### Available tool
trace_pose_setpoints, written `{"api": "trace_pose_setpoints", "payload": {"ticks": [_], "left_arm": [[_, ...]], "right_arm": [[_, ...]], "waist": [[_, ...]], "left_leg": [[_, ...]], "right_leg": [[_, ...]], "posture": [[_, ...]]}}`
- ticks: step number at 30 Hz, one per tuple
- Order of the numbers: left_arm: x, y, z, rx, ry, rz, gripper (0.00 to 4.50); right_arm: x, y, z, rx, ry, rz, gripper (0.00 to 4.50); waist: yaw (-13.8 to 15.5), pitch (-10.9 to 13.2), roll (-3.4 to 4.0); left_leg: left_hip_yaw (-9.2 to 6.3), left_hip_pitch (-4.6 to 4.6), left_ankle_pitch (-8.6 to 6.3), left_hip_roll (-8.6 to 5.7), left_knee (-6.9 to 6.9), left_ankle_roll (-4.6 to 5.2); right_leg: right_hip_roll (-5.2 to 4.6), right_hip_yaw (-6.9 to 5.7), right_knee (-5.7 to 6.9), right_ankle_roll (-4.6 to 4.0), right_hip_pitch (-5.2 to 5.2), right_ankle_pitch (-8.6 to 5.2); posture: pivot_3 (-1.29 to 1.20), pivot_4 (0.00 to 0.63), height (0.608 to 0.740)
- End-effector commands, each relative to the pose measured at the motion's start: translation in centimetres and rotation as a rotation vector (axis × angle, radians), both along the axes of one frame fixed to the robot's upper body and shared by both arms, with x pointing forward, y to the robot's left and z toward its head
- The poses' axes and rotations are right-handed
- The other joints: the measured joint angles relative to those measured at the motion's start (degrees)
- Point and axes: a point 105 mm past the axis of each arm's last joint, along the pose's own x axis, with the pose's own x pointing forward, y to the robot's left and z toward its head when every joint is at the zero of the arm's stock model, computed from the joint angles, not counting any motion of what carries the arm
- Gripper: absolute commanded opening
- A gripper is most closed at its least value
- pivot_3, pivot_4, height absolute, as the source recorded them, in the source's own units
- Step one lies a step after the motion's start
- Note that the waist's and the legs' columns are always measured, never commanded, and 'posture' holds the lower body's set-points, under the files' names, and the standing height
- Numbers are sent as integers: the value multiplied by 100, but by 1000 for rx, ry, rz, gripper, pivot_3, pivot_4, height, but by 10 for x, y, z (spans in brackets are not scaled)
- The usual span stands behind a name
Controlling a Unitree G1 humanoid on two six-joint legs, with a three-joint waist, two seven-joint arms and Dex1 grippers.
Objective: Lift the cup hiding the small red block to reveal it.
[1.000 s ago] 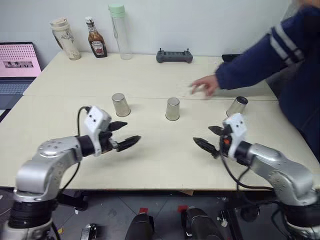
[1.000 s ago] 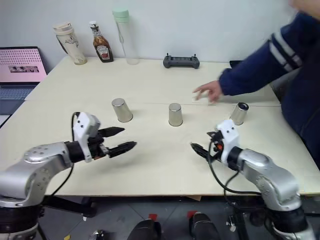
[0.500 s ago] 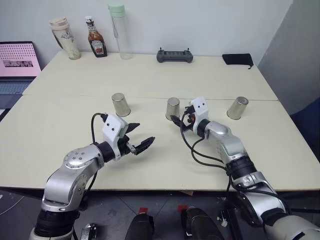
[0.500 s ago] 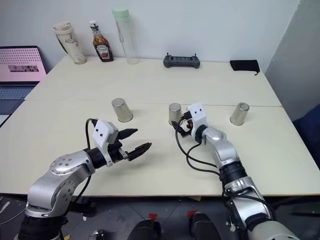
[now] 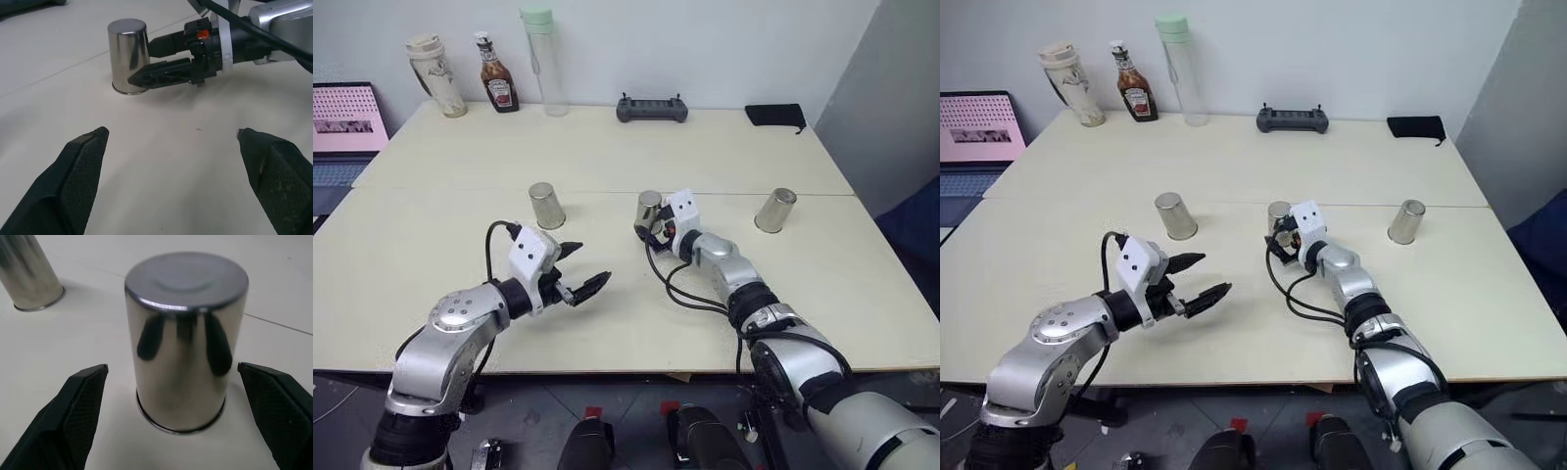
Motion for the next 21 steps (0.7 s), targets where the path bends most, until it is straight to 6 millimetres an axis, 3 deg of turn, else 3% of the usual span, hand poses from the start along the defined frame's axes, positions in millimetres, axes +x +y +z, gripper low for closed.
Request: {"api": "trace_pose_setpoints", "payload": {"ticks": [1,10,18,21], "left_arm": [[0,-10,4,23,-32,-53,4454],[6,-15,5,12,-28,-71,4454],[11,-15,4,6,-15,-64,4500],[10,-17,3,21,-10,-80,4500]], "right_arm": [[5,6,22,18,-79,-5,4500],[13,4,31,5,-106,-60,4500],[12,9,37,44,-116,-47,2742],[13,10,44,108,-99,-45,2567]], "waist": [[-4,0,0],[-4,1,1],[-7,1,1],[-6,1,1]], "left_leg": [[-1,0,0,0,0,0],[-3,-1,0,0,-3,0],[-3,-1,0,0,-4,0],[-4,-2,0,-1,-4,0]], "right_leg": [[0,-1,0,0,0,0],[-2,-1,0,-2,-1,1],[-1,-1,-1,-3,-1,1],[-2,-2,-1,-3,-1,1]], "posture": [[0,150,740],[0,150,740],[0,150,740],[0,150,740]]}}
